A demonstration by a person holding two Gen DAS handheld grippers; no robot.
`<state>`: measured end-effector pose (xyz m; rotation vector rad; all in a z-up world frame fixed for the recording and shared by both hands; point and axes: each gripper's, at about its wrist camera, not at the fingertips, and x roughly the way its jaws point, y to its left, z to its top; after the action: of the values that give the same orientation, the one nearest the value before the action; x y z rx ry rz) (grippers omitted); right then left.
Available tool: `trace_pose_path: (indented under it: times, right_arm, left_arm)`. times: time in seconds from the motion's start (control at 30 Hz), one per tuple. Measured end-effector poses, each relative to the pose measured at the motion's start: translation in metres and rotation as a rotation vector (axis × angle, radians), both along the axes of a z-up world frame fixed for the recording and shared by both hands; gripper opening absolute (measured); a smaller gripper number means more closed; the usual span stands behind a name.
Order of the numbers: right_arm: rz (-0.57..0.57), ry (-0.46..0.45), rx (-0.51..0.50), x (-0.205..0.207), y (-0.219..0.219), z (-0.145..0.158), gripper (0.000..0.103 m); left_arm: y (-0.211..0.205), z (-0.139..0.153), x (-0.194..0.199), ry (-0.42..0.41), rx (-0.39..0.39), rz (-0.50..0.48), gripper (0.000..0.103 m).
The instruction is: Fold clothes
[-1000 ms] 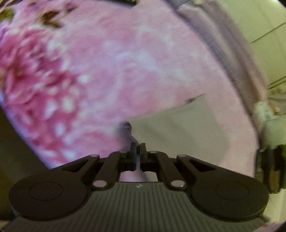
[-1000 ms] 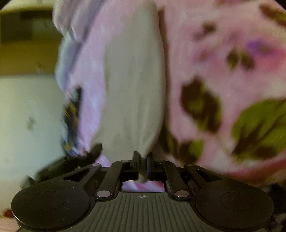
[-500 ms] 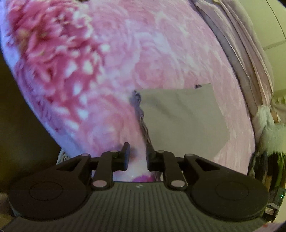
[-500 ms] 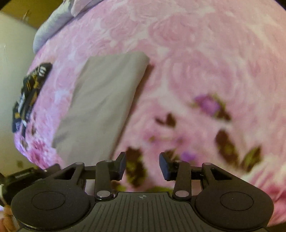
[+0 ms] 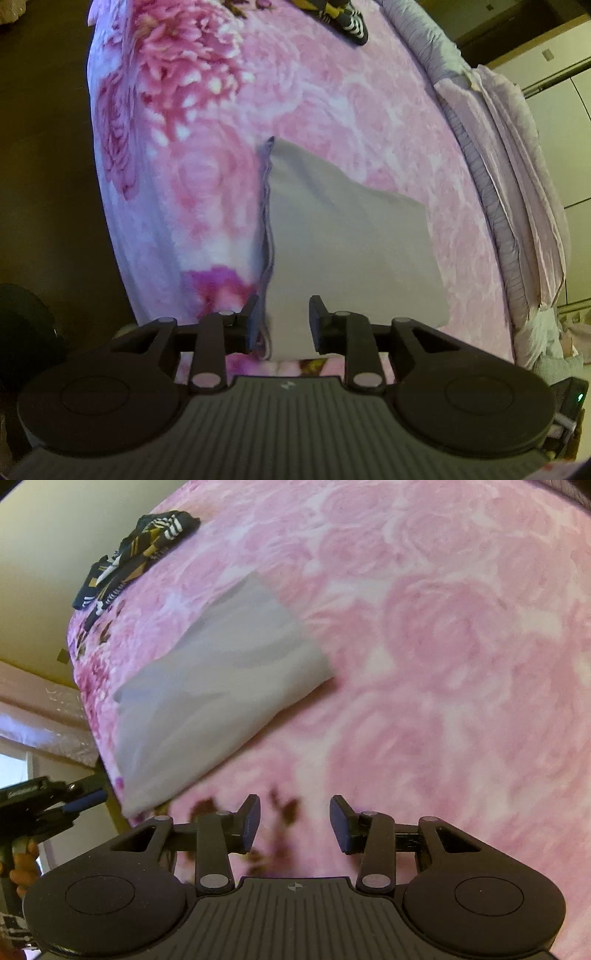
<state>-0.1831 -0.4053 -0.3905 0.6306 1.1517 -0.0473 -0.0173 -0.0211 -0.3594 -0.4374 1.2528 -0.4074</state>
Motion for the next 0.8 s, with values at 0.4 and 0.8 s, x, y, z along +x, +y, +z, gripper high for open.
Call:
trace_pose_path:
  times: [0.4,0.8]
  right_arm:
    - [0.177,-0.217,0.036,0.131,-0.063,-0.014,0.039]
    - [0.231,-0.253,0.253,0.199,-0.070,-0.056,0.003]
  left_arm:
    - [-0.016,-0.024,0.065,-0.104,0.023,0.085,0.026]
    - [-0.024,-0.045,0.103,-0.130,-0.092,0.114,0.002]
